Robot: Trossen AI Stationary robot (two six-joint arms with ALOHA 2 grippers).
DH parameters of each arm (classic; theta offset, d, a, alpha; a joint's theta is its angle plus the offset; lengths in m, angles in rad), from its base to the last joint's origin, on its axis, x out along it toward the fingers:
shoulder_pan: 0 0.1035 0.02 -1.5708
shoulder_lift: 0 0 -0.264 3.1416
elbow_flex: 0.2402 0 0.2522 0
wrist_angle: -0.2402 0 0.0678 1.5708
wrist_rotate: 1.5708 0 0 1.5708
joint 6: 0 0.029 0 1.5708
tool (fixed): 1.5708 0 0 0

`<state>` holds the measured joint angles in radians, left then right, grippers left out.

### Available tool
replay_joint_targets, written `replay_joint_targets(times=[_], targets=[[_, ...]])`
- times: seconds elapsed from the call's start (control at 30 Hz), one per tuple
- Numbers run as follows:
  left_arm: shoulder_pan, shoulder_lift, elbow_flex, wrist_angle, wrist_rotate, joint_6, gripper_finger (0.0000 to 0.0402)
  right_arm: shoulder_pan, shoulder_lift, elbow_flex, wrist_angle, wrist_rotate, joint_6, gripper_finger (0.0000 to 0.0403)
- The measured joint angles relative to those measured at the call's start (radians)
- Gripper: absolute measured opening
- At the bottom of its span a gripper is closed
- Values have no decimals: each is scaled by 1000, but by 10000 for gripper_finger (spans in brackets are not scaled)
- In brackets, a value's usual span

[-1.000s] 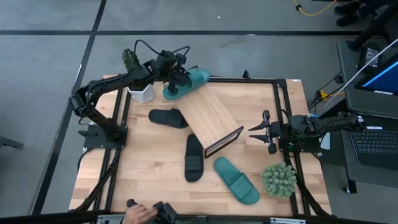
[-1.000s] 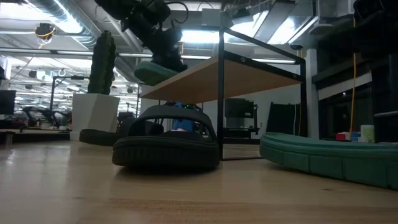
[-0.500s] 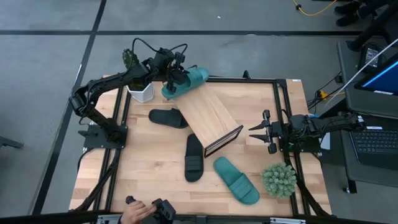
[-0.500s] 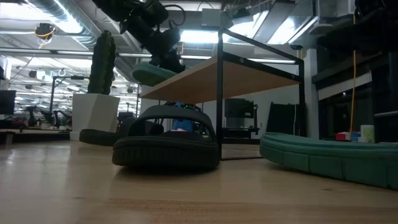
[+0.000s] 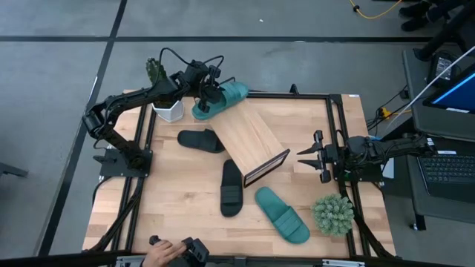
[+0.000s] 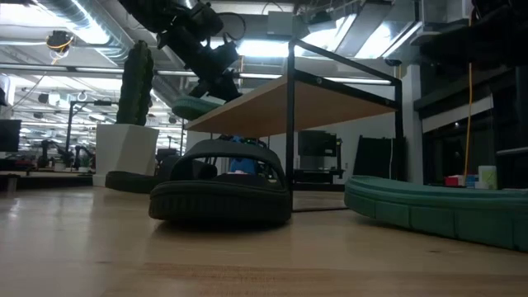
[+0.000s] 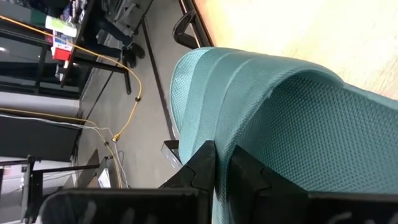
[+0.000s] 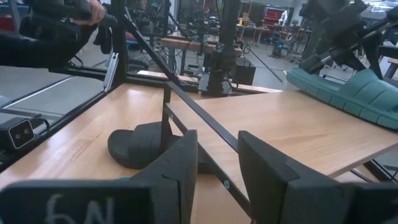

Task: Pick and place slides into the shelf
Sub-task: Put the left green slipper onto the shelf

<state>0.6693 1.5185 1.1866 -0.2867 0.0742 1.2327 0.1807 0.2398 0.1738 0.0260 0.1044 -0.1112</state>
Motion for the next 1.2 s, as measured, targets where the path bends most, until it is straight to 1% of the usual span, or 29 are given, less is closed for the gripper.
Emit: replay_joint_targets(times=[0.27, 0.63, 0.77, 0.93, 1.1, 1.2], targets=[[0, 0, 0, -1, -1, -2, 40, 0, 0, 0, 1, 0, 0, 117], [0, 0, 0, -3, -9, -26, 110, 0, 0, 0, 1, 0, 1, 117], [0, 0, 0, -4, -11, -26, 126, 0, 0, 0, 1, 0, 1, 117], [-18, 0, 0, -11, -24, -13, 129, 0, 0, 0, 0, 0, 1, 117], [-57, 0, 0, -13, -129, -16, 120, 0, 0, 0, 0, -1, 1, 117], [-75, 0, 0, -21, -174, -18, 112, 0, 0, 0, -1, -1, 1, 117]])
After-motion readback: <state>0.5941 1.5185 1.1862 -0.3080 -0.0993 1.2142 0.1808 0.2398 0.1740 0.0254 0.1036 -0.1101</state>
